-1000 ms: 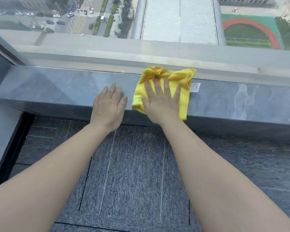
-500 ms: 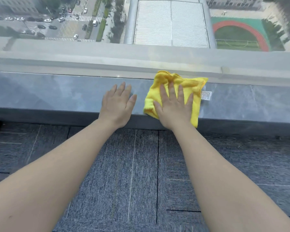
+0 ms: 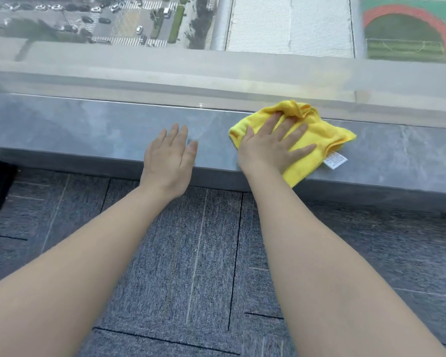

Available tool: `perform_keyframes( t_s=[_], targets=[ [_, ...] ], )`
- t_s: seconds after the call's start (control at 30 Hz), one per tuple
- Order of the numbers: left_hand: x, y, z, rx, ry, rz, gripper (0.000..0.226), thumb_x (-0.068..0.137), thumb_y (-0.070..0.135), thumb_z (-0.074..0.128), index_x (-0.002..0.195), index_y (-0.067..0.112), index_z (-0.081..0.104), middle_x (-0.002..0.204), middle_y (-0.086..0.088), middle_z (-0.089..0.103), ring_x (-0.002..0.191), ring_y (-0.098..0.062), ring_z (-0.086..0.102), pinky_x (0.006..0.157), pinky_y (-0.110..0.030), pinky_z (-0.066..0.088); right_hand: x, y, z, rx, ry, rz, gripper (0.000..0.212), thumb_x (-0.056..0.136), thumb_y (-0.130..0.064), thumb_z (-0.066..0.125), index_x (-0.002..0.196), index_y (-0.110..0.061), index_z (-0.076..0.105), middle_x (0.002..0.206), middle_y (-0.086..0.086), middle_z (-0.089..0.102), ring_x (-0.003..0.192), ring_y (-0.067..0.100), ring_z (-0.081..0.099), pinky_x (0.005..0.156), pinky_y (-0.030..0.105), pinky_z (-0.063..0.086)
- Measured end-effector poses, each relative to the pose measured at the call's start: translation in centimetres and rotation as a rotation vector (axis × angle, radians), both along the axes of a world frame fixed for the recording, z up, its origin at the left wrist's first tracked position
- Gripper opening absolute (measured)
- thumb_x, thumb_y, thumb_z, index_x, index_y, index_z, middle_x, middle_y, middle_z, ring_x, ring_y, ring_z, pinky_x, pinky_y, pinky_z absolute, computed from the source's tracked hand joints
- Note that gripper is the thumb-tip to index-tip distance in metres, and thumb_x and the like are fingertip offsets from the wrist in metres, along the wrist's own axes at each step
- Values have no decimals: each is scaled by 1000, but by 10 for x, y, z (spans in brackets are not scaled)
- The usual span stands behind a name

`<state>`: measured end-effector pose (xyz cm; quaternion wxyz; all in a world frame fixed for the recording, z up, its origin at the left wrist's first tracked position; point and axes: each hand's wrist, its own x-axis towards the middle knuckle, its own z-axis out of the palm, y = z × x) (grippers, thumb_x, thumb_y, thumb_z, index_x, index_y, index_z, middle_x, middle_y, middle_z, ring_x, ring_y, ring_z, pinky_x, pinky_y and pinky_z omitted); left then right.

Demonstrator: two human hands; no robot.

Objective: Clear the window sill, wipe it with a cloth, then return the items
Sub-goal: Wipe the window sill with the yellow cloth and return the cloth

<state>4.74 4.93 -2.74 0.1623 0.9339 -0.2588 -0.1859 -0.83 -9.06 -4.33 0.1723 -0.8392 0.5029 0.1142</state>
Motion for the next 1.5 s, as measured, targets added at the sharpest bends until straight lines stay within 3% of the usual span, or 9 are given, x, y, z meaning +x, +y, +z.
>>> perform_keyframes(
  t_s=[0.17,0.37,0.57,0.7,0.8,0.93,1.07,1.33,1.5],
  targets=[
    [11,21,4,23,1,44,53,97,35,21,144,11,20,157,-10,16,146,-26,10,119,-39,6,6,26,-2,-35,-66,335,60,97,-42,18,149,-20,-2,160,6,-4,145,32,-14,110,63,-10],
    [24,3,3,-106,4,1,65,87,42,16,143,10,24,156,-11,18,145,-28,13,118,-40,8,-6,17,1,-38,-46,727,52,97,-46,19,145,-42,1,160,-7,-8,147,22,-14,114,55,-10],
    [10,-15,12,-130,96,-213,74,79,45,11,144,13,22,157,-8,17,146,-25,10,117,-38,7,-55,5,7,12,63,438,55,95,-52,19,145,-43,-2,158,-9,-15,146,24,-18,113,56,-13],
    [1,-25,22,-79,136,-316,56,95,42,16,145,16,19,159,-5,11,146,-24,6,117,-42,5,-80,-16,14,79,131,191,59,95,-52,17,146,-36,-8,158,-5,-19,145,26,-20,113,57,-10],
    [-3,-41,21,-72,128,-344,52,97,38,18,145,17,19,159,-5,11,146,-23,5,117,-40,5,-89,-33,13,103,122,26,61,95,-52,17,147,-33,-10,158,-4,-20,145,28,-20,113,59,-8],
    [-18,-66,11,-70,78,-383,71,82,47,9,145,17,19,158,-6,14,146,-23,7,118,-38,6,-94,-56,5,37,80,-152,62,95,-53,15,147,-30,-10,158,-2,-18,145,31,-17,112,62,-6],
    [-37,-79,-5,-24,24,-384,57,95,41,23,144,14,20,158,-7,15,146,-25,9,118,-39,8,-80,-68,-2,-21,36,-216,61,96,-48,15,148,-25,-6,159,1,-12,145,36,-14,110,67,-4],
    [-78,-101,-5,-52,-99,-282,67,80,40,23,137,6,37,150,-14,34,140,-30,27,114,-39,17,-118,-85,-3,-110,-69,610,52,98,-43,16,147,-35,4,160,-6,-1,147,22,-9,115,54,-8],
    [-106,-122,-1,-14,-113,-279,63,84,38,21,138,9,36,151,-12,33,141,-29,25,115,-38,15,-169,-122,-2,-116,-66,710,51,98,-43,18,147,-38,6,160,-10,-2,148,19,-6,118,47,-8]
  ],
)
